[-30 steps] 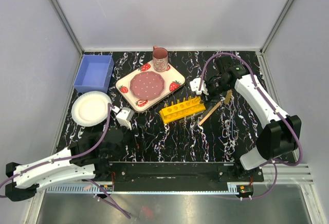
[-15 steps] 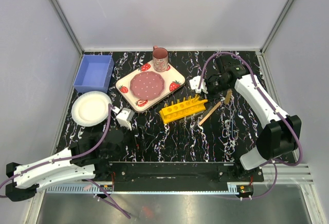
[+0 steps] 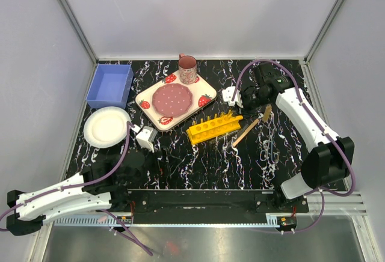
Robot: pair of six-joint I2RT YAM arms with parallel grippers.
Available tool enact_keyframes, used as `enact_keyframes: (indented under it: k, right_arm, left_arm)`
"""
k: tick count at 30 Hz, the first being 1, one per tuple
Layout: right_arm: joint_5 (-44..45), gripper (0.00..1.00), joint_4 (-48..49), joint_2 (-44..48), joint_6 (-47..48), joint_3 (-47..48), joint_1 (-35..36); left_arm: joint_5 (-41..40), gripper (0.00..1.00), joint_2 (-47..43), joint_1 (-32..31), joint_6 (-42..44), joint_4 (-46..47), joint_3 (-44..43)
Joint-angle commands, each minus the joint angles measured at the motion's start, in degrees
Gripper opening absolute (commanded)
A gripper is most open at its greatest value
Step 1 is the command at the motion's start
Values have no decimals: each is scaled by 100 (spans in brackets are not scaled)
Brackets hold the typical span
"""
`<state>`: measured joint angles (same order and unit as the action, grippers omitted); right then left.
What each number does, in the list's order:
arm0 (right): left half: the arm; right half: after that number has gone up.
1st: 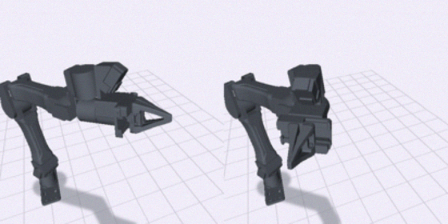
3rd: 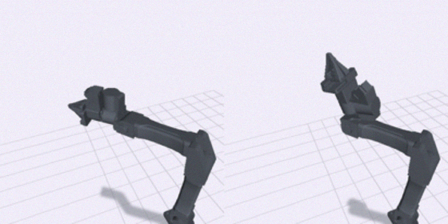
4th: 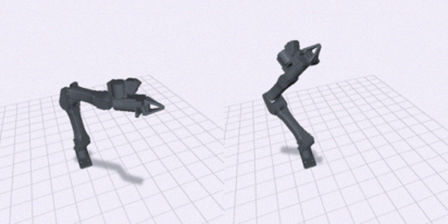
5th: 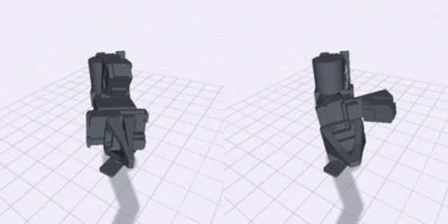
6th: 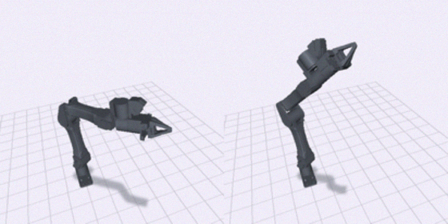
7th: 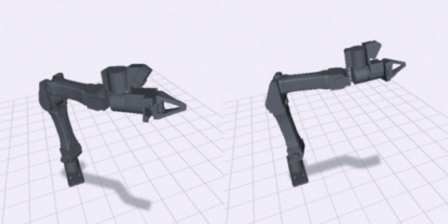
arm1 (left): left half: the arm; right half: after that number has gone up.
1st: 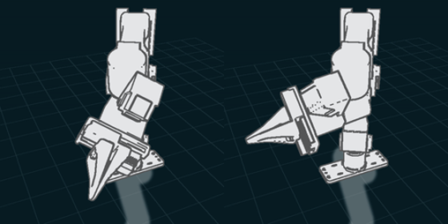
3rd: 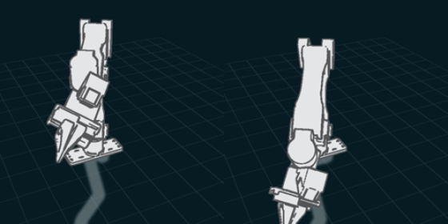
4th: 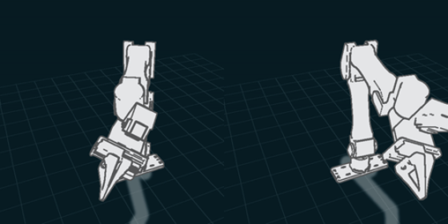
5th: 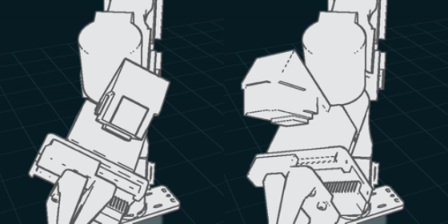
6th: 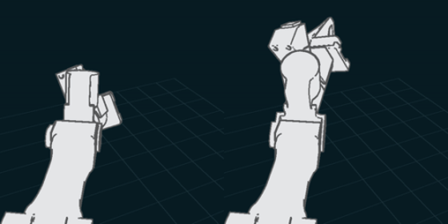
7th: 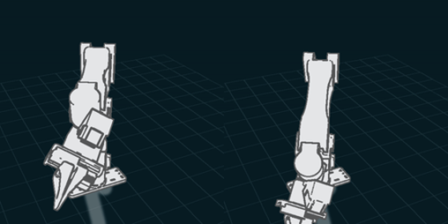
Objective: Organize the chemistry lab equipment
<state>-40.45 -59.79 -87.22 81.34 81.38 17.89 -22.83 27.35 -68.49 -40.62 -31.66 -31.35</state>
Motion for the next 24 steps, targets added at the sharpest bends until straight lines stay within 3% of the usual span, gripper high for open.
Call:
enact_keyframes:
  k: [1,24]
  right_arm:
    - [-192,25,108,144,-224,193,22]
    - [239,24,-428,-875,-1480,1257,22]
  left_arm:
    - [-46,99,-20,20,-25,134,-37]
    - [-20,99,-64,20,-78,134,42]
